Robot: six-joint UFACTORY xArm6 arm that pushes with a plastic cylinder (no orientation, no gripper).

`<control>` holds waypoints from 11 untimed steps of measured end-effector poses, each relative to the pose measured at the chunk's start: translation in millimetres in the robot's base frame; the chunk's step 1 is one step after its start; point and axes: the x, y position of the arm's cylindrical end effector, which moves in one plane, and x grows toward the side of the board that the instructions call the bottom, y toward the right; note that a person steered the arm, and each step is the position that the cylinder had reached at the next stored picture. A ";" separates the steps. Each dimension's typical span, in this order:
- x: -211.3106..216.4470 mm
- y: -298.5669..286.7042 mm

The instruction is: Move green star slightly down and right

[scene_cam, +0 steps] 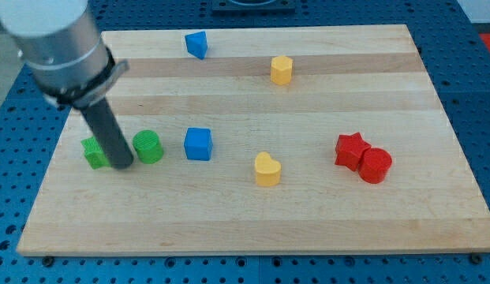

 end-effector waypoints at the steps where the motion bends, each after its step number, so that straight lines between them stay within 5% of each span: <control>1: 21.0 0.0; 4: -2.6 -10.3; 5: 43.2 -27.3; 7: 61.8 -73.9; 8: 5.1 -94.5; 11: -46.7 -90.1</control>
